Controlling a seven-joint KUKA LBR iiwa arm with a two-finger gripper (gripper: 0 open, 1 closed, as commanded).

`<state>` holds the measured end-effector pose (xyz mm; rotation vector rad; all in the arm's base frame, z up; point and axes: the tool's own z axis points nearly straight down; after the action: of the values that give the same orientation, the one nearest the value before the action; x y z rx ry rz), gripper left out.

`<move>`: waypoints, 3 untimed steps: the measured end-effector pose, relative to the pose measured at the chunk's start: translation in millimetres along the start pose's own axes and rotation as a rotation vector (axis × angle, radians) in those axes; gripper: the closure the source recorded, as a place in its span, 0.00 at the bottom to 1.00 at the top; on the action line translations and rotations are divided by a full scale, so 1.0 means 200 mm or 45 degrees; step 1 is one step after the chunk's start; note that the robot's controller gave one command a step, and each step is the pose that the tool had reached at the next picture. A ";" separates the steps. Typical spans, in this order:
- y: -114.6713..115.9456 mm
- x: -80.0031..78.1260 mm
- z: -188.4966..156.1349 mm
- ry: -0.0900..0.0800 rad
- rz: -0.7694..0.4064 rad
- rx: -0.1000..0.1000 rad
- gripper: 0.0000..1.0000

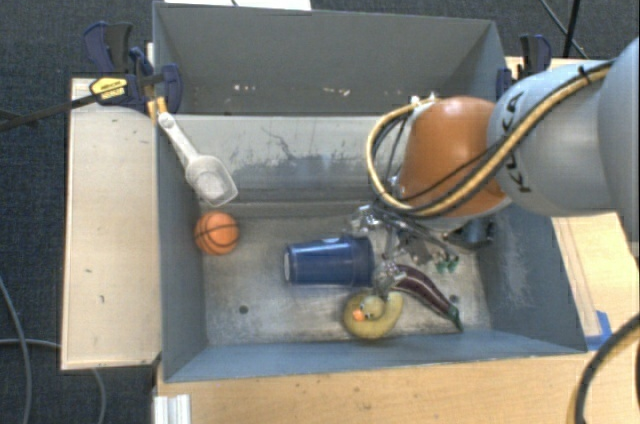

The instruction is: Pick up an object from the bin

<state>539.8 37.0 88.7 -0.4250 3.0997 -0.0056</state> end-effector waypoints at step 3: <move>0.00 0.00 0.00 0.000 0.001 0.000 1.00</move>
Offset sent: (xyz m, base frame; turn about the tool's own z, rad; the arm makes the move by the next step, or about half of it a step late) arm 0.0000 0.0000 0.0000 0.0000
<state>539.8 37.0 88.7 -0.4232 3.1000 -0.0056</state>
